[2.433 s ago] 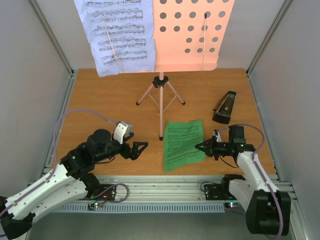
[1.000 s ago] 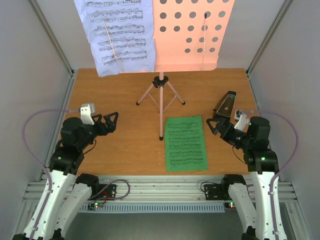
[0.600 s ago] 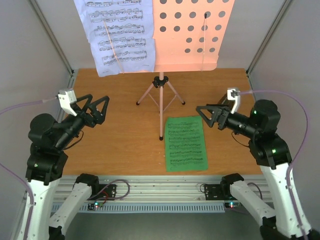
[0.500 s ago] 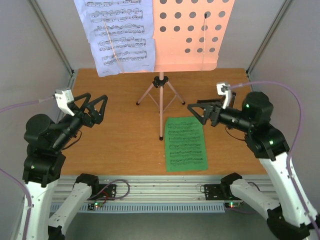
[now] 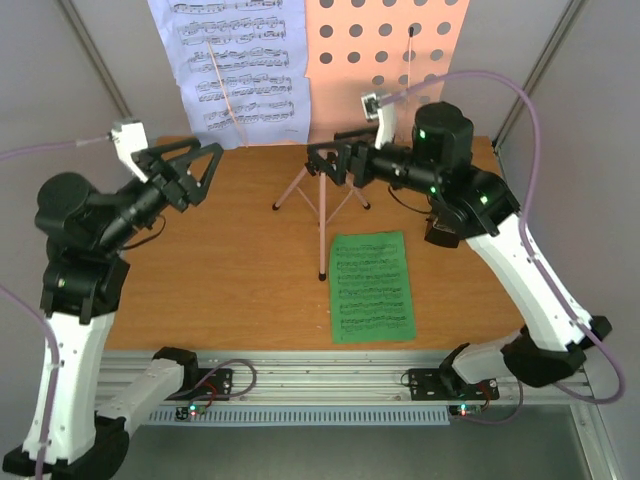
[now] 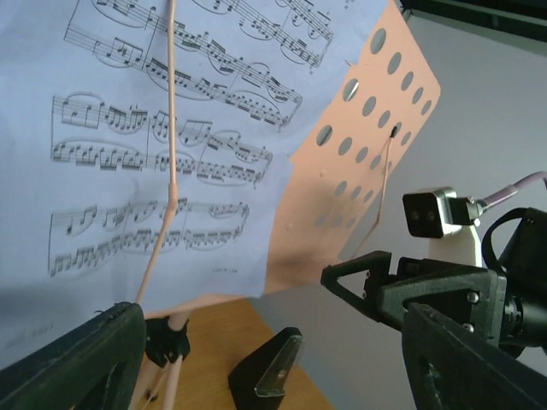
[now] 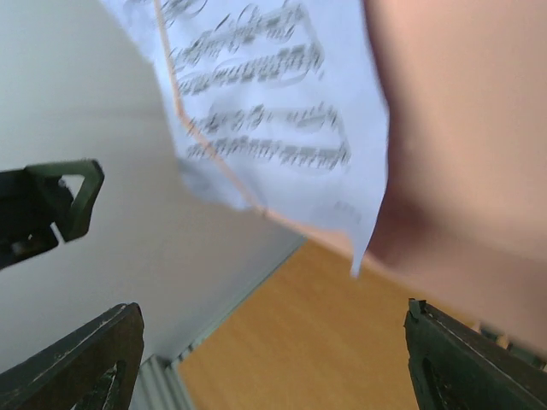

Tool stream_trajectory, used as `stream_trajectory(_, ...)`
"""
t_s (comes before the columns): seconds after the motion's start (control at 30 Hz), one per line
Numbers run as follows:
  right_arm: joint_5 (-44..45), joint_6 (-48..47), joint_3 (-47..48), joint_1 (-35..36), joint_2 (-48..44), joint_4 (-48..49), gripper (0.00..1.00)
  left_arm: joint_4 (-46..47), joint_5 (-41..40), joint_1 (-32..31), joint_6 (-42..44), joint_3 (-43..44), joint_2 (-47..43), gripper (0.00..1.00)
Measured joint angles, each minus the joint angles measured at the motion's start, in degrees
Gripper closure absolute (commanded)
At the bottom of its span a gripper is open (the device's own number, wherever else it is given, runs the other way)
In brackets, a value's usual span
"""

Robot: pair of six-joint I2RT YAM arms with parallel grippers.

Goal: Pack up the instrument practice props

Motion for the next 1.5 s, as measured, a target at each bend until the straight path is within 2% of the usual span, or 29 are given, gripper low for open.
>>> stream_trajectory(0.2, 4.04, -0.85, 10.67, 0.00, 9.09, -2.05, 0.17, 5.49, 3.37, 0.02, -4.02, 2.40, 7.87, 0.26)
stream_trajectory(0.47, 8.24, -0.61, 15.74, -0.07, 14.43, -2.56, 0.25, 4.02, 2.16, 0.02, -3.06, 7.67, 12.24, 0.29)
stream_trajectory(0.7, 7.13, 0.83, 16.39, -0.07, 16.24, -1.64, 0.40, 4.00, 2.56, 0.02, -1.88, 10.40, 14.14, 0.41)
stream_trajectory(0.87, 5.73, 2.08, 16.63, -0.07, 16.90, 0.09, 0.42, 2.78, 2.67, 0.02, -0.66, 11.89, 16.55, 0.44)
stream_trajectory(1.17, 2.95, 3.78, 16.72, -0.07, 18.29, 3.43, 0.55, 1.84, 3.30, -0.37, 1.01, 13.62, 18.40, 0.58)
stream_trajectory(1.33, 0.87, 4.66, 16.74, -0.07, 18.88, 5.62, 0.58, 1.73, 3.45, -0.63, 1.86, 15.13, 20.02, 0.61)
stream_trajectory(1.5, 0.44, 5.57, 16.74, -0.04, 19.23, 7.02, 0.68, 1.81, 3.43, -0.68, 1.90, 16.68, 21.99, 0.68)
